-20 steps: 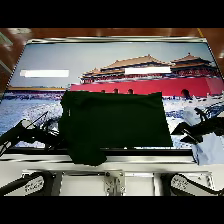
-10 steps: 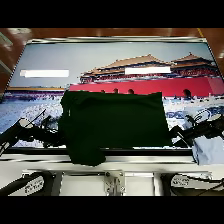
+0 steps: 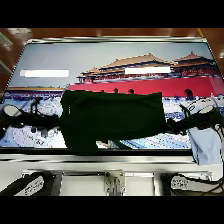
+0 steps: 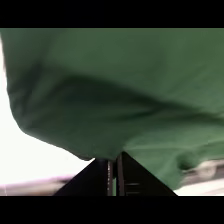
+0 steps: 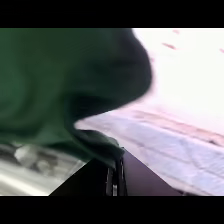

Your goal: Fold the shirts.

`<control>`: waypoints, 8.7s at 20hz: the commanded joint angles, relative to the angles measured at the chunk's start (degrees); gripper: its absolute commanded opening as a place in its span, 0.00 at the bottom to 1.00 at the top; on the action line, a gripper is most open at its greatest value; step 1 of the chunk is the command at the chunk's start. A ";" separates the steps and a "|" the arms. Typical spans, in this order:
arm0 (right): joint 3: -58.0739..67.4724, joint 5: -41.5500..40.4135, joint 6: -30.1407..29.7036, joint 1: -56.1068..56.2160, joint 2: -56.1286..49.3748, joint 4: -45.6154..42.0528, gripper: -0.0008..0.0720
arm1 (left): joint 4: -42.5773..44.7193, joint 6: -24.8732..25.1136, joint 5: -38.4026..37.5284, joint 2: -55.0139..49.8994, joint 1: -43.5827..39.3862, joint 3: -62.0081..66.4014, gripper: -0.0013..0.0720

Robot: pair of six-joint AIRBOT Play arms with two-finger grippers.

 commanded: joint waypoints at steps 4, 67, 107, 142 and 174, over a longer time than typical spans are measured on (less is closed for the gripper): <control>30.60 -6.49 -4.52 4.00 22.10 10.58 0.10 | 0.61 0.00 5.27 11.58 0.15 42.91 0.07; 18.67 -12.37 14.67 14.16 -6.56 -11.45 0.84 | 7.65 -7.32 -10.16 -26.91 -3.17 22.91 0.69; -17.16 0.24 3.82 -8.98 13.62 -9.35 0.95 | -6.10 3.52 -2.16 1.16 -1.03 -27.02 0.07; 20.63 -20.22 12.85 11.04 -11.06 -1.25 0.11 | -20.63 6.73 1.95 -32.46 2.86 22.51 0.08; 23.26 -0.07 8.83 8.24 6.29 8.44 0.11 | -23.30 4.24 22.23 -26.99 -30.99 25.46 0.07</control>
